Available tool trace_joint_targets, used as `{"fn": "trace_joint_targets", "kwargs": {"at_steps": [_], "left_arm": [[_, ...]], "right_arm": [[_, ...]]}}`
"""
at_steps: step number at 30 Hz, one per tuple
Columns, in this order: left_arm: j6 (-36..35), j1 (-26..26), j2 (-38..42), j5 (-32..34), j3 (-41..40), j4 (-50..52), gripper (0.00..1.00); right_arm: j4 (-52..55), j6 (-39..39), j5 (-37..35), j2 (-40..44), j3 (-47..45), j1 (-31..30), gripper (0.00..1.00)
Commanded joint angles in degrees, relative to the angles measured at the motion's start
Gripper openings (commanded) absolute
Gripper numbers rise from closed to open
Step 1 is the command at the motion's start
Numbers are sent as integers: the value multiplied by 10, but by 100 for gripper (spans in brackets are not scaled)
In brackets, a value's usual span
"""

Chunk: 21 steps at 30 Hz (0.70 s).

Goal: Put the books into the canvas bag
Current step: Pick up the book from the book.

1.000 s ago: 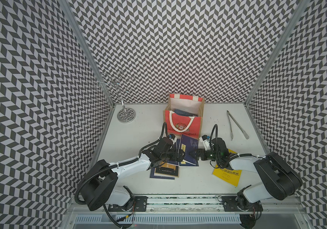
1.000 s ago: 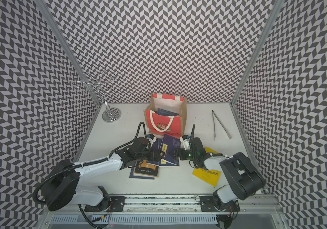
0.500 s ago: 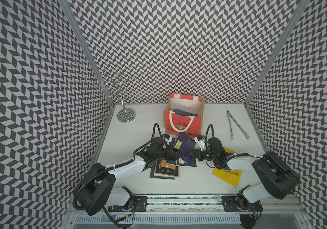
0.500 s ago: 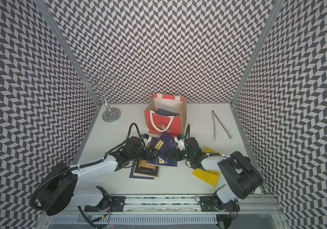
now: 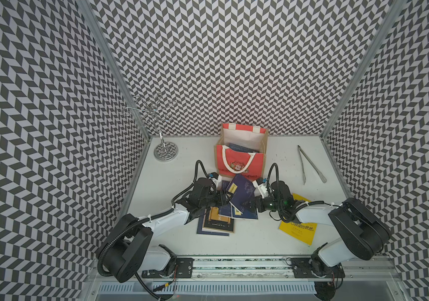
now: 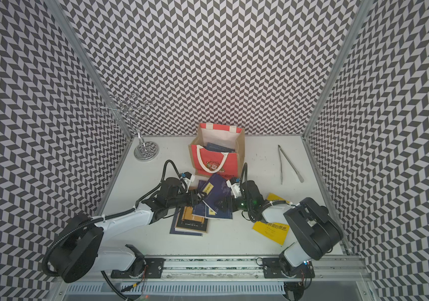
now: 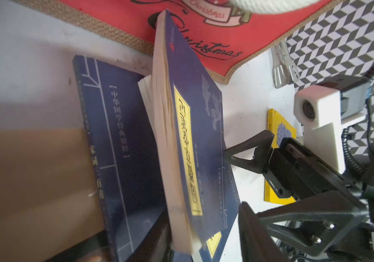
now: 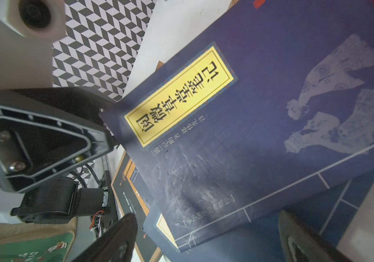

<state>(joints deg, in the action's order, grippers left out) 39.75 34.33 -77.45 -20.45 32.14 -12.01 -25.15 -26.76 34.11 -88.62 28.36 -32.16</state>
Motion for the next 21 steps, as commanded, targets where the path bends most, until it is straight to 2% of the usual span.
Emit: {"fn": "trace_joint_targets", "kwargs": {"at_steps": [1,3,7,11,14,21], "left_arm": [[8,-1,-16,5,3,-49,33],[10,-1,-25,11,5,-53,26],[10,-1,-27,37,14,-31,0],[-16,0,9,70,34,45,0],[-74,0,52,73,63,134,0],[-256,3,114,-9,137,314,0]], "right_arm": [[-39,18,23,-11,16,-8,96],[-41,21,29,-12,16,-9,96],[-39,24,33,-9,16,-9,96],[-29,25,25,25,8,-6,96],[-23,24,11,80,-10,6,97],[-3,33,-63,263,-49,53,99]]}}
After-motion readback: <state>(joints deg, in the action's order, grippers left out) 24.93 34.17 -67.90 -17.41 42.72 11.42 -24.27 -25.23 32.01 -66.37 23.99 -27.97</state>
